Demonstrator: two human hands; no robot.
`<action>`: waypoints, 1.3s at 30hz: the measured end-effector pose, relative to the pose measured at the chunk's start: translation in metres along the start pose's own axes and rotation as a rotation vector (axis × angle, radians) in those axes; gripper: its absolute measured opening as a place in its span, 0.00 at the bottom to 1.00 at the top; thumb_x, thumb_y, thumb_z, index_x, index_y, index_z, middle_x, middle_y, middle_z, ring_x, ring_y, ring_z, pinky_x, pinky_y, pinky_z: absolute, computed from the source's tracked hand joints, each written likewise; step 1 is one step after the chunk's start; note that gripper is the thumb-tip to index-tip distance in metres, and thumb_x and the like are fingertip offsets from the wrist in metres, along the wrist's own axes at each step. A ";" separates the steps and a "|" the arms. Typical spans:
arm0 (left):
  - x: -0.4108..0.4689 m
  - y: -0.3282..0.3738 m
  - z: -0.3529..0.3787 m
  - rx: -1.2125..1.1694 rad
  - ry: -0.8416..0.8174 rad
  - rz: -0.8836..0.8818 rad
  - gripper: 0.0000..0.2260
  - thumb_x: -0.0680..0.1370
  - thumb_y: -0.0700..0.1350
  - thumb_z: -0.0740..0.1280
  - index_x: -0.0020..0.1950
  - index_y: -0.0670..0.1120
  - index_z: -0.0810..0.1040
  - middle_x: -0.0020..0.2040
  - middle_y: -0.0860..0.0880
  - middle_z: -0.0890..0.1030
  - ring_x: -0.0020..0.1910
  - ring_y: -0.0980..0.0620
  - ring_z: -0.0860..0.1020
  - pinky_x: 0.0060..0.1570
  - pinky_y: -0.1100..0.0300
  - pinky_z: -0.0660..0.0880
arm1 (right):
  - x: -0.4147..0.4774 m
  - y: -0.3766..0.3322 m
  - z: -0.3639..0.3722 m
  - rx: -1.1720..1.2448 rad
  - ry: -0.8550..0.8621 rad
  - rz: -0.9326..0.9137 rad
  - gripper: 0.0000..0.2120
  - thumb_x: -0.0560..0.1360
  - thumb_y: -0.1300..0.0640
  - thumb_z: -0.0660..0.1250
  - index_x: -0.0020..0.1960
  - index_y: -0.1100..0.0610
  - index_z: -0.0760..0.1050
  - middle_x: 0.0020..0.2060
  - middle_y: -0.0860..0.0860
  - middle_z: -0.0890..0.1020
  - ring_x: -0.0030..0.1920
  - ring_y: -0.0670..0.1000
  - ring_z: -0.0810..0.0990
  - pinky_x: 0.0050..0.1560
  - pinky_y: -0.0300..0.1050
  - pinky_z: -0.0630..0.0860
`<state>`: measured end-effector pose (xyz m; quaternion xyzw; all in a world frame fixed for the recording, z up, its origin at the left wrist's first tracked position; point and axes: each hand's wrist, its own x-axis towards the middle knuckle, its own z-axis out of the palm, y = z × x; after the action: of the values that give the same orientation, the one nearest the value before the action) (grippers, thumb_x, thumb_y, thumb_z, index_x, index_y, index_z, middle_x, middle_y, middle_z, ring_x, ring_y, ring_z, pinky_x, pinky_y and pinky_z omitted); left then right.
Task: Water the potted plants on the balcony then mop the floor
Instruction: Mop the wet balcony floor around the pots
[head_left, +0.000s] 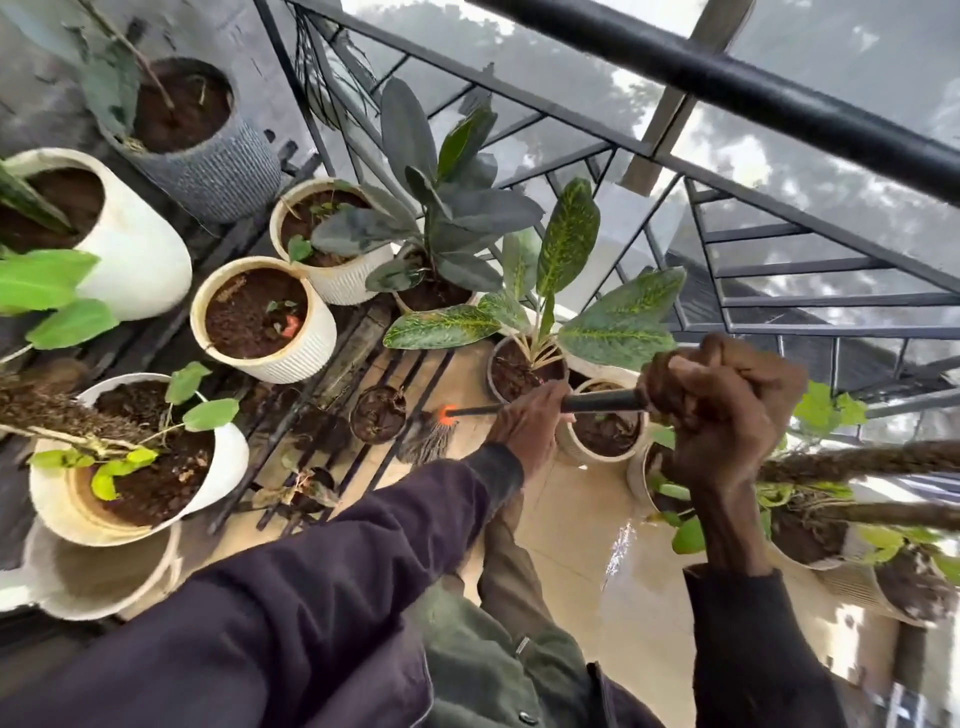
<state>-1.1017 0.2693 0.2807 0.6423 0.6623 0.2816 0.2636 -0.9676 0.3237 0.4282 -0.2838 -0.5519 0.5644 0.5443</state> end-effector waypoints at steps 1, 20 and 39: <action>0.011 0.001 0.001 -0.022 0.016 0.006 0.10 0.82 0.33 0.62 0.61 0.43 0.74 0.51 0.46 0.81 0.49 0.47 0.81 0.50 0.53 0.81 | 0.006 -0.001 -0.001 0.008 -0.018 -0.007 0.17 0.72 0.66 0.65 0.31 0.48 0.67 0.25 0.40 0.68 0.22 0.48 0.64 0.32 0.44 0.66; 0.143 -0.005 0.026 -0.099 -0.138 -0.326 0.07 0.83 0.36 0.62 0.61 0.42 0.73 0.52 0.42 0.80 0.49 0.47 0.77 0.54 0.53 0.74 | 0.088 0.060 -0.038 -0.059 0.076 0.160 0.17 0.69 0.61 0.66 0.28 0.43 0.70 0.24 0.42 0.63 0.26 0.50 0.61 0.25 0.51 0.57; 0.053 0.018 0.030 0.053 -0.035 -0.401 0.12 0.84 0.35 0.58 0.67 0.42 0.72 0.55 0.43 0.80 0.52 0.45 0.80 0.54 0.54 0.78 | 0.068 0.035 -0.063 0.127 -0.196 0.242 0.17 0.69 0.62 0.71 0.30 0.44 0.71 0.25 0.39 0.68 0.23 0.46 0.65 0.31 0.42 0.64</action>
<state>-1.0693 0.3234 0.2733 0.5091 0.7794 0.1950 0.3088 -0.9370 0.4138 0.4000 -0.2567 -0.5274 0.6847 0.4326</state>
